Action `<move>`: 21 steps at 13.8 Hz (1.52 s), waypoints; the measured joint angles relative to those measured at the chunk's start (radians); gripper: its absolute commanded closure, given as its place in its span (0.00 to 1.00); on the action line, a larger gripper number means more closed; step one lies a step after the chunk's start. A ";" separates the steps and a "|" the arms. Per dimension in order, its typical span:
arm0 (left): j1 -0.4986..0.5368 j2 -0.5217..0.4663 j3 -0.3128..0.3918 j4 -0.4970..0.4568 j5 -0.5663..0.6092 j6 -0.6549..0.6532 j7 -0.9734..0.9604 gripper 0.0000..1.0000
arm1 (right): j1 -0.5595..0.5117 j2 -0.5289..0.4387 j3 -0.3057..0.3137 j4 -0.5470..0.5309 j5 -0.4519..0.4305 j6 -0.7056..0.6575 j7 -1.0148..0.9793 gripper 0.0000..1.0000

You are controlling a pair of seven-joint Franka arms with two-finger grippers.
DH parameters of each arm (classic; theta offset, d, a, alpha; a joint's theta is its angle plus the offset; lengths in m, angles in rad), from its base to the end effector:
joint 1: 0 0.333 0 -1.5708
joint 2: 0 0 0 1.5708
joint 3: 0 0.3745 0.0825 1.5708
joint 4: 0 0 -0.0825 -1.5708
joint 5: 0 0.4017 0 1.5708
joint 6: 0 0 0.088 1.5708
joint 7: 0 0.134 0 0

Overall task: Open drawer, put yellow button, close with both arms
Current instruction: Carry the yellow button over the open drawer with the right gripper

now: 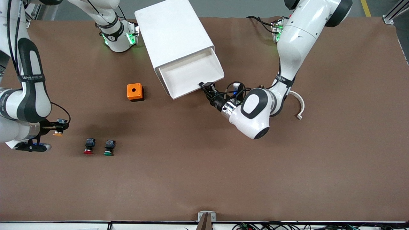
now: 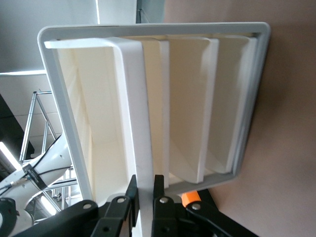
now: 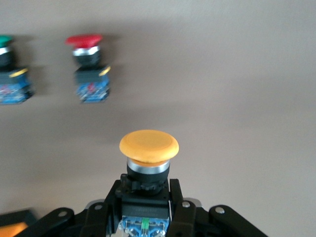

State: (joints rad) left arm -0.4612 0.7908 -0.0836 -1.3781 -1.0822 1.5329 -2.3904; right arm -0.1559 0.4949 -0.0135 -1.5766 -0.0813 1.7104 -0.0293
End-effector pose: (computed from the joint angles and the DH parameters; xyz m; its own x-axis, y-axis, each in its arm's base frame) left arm 0.5762 -0.4729 0.2884 -0.6430 0.7596 -0.0980 0.3008 0.1327 -0.9444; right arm 0.6665 -0.1227 0.3469 0.9270 -0.1183 -0.3559 -0.1008 -0.9926 0.0672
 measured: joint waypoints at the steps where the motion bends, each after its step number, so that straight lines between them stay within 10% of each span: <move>1: -0.001 0.000 0.009 0.005 0.000 -0.001 0.013 1.00 | 0.034 -0.033 0.002 0.001 0.000 -0.052 0.059 0.86; 2: -0.001 0.001 0.016 0.008 0.000 -0.001 0.027 0.79 | 0.071 -0.065 0.003 0.001 0.000 -0.102 0.130 0.86; 4: -0.001 0.001 0.027 0.012 -0.001 0.000 0.079 0.00 | 0.155 -0.124 0.007 0.006 0.002 -0.204 0.308 0.86; 12: 0.076 0.004 0.077 0.080 0.069 -0.005 0.239 0.00 | 0.513 -0.232 0.015 0.078 0.234 -0.398 1.064 0.86; 21: 0.086 -0.017 0.125 0.138 0.534 -0.009 0.855 0.00 | 0.762 -0.218 0.014 0.085 0.363 -0.120 1.577 0.88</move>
State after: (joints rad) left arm -0.3750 0.7742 0.0411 -1.2404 -0.5478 1.5239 -1.5354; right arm 0.6062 0.2770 0.0006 -1.4913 0.2818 1.5903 1.5473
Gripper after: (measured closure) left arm 0.000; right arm 0.581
